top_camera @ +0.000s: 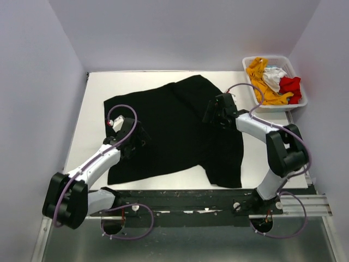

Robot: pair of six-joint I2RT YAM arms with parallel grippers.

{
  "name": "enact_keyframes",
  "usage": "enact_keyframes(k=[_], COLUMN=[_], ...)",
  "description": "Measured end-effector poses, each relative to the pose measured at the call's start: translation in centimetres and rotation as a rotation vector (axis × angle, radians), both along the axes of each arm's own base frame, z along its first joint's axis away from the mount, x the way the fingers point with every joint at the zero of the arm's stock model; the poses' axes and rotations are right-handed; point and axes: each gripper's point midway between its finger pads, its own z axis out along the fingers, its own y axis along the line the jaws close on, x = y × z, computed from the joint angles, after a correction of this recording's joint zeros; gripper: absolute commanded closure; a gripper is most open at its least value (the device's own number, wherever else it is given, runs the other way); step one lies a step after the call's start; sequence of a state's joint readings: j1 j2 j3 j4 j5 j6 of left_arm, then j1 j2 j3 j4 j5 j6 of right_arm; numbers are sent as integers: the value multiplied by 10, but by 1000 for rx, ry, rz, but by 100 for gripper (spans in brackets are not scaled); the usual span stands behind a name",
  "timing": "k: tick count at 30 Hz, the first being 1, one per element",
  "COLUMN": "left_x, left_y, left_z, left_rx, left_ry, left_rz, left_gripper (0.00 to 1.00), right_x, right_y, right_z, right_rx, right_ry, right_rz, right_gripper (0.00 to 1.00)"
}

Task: Fold and stack the t-shirts
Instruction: Flatten out the tshirt

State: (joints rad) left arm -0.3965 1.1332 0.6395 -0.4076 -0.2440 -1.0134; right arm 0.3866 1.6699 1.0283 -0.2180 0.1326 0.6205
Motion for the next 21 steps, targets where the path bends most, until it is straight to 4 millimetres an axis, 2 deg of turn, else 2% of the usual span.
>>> enact_keyframes(k=[3, 6, 8, 15, 21], left_x=[0, -6, -8, -12, -28], left_y=[0, 0, 0, 0, 1], left_z=[-23, -39, -43, -42, -41], left_rx=[9, 21, 24, 18, -2], left_ry=[73, 140, 158, 167, 173], left_rz=[-1, -10, -13, -12, -24], left_gripper=[2, 2, 1, 1, 1], right_x=[21, 16, 9, -48, -107], right_y=[1, -10, -20, -48, -63], right_z=[-14, -27, -32, -34, -30], right_rx=[-36, -58, -60, -6, 59], right_ry=[-2, 18, 10, 15, 28], right_rz=[-14, -48, -88, -212, -260], right_gripper=[0, 0, 0, 0, 0])
